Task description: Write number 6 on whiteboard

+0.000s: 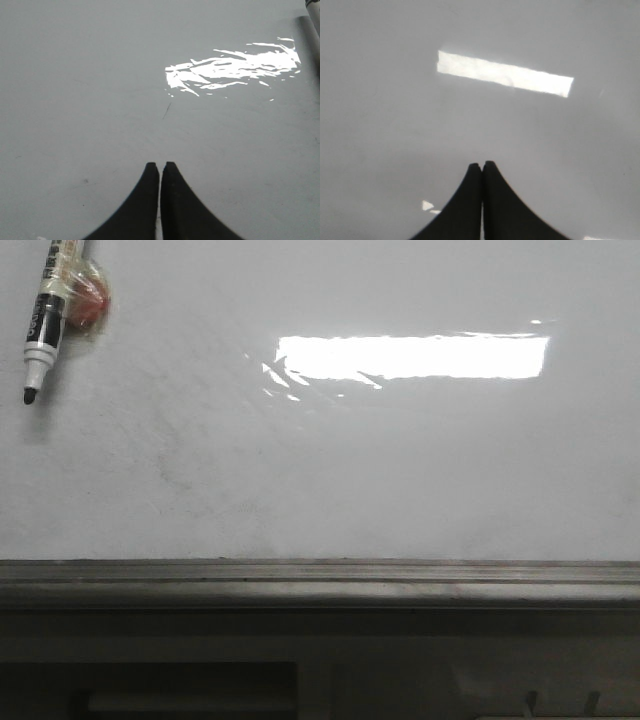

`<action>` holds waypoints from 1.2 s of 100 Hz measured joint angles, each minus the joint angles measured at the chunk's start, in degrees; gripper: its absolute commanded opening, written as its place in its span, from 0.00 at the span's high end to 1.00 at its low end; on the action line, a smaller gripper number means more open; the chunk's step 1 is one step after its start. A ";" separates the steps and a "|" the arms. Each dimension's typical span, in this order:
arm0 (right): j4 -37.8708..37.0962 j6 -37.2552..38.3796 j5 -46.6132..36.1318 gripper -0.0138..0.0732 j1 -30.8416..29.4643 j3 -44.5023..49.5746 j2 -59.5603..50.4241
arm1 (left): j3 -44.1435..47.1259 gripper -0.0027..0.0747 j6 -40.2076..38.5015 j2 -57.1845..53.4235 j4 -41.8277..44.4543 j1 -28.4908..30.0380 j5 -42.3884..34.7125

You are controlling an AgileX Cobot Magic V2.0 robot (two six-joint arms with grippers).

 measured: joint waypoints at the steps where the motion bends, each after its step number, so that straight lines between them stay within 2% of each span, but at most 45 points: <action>1: 0.00 0.00 0.00 0.92 0.00 0.00 0.00 | 0.00 0.99 0.00 0.00 0.00 0.00 0.00; 120: 0.00 0.00 0.00 0.92 0.00 0.00 0.00 | 0.00 0.99 0.00 0.00 -0.24 0.00 0.00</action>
